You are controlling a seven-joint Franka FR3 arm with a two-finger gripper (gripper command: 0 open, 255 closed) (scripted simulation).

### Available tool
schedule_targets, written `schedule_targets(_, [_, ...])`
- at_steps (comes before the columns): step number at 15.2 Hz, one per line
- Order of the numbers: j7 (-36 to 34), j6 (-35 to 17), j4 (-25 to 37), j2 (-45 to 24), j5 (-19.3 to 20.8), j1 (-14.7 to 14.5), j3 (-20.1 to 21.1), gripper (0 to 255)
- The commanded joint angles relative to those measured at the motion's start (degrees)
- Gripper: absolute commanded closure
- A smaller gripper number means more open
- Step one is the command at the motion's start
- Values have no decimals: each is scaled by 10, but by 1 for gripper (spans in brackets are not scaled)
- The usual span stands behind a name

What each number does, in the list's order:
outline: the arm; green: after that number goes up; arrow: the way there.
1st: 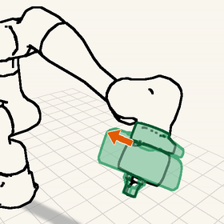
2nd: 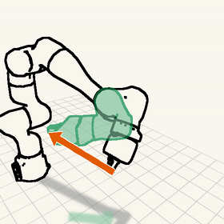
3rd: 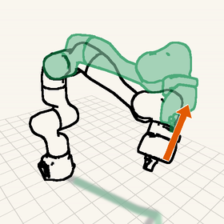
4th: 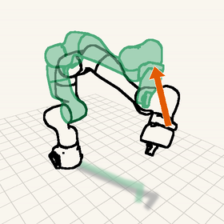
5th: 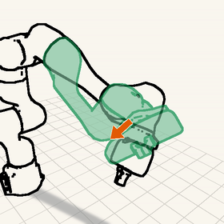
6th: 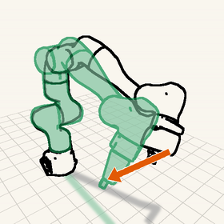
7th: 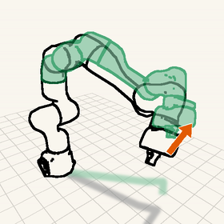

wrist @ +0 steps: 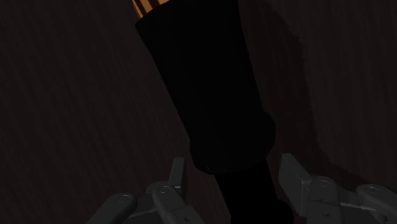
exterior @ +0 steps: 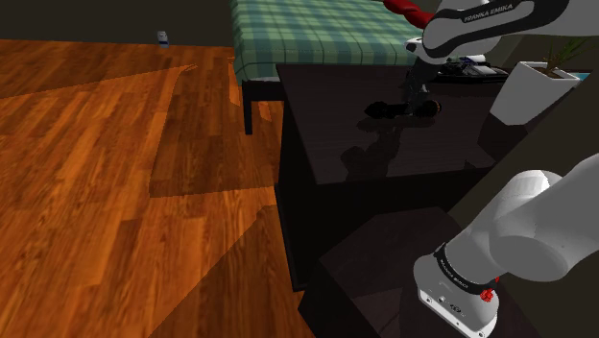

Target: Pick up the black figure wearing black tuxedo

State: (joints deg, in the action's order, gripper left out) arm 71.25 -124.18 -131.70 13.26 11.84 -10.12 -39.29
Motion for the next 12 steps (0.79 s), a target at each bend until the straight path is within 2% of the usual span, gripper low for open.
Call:
schedule_targets(1, [0, 0, -1, 0, 0, 0, 0, 255])
schedule_targets(5, [1, 0, 1, -2, -1, 0, 0, 255])
schedule_targets(12, [-6, 58, 37, 22, 7, 1, 12, 255])
